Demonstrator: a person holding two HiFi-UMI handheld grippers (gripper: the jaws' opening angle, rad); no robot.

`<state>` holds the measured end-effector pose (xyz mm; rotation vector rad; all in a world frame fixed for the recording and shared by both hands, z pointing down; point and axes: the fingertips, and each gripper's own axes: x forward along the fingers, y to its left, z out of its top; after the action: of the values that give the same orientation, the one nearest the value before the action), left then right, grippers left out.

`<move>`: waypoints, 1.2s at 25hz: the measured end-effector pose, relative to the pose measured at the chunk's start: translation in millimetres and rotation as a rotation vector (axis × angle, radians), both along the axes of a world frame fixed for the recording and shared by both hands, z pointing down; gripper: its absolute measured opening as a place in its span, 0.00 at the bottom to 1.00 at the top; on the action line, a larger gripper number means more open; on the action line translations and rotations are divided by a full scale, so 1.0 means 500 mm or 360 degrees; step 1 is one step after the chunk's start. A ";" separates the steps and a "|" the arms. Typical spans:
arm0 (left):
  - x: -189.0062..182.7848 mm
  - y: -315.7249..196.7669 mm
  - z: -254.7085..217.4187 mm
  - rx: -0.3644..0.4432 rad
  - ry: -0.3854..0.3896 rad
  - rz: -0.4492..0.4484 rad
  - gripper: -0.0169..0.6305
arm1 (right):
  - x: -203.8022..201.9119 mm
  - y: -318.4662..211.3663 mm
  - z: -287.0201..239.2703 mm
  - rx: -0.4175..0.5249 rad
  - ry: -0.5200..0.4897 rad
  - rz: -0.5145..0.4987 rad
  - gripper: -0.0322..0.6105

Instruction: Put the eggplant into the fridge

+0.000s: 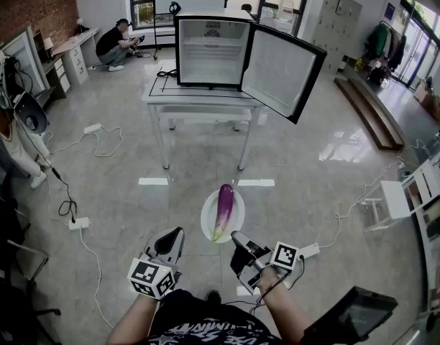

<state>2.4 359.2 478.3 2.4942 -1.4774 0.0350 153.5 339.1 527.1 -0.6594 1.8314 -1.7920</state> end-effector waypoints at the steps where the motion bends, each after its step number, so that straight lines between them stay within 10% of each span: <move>1: -0.003 -0.002 0.000 0.0005 -0.0020 -0.0006 0.04 | -0.002 -0.001 -0.002 -0.0002 0.0000 0.0003 0.08; 30: -0.121 -0.012 -0.020 0.0058 -0.0021 0.0125 0.04 | -0.149 0.034 -0.034 0.0054 0.0057 0.0115 0.08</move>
<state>-58.3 353.0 468.2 2.5853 -1.3964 0.0392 79.0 356.0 510.3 -0.7395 1.8335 -1.7095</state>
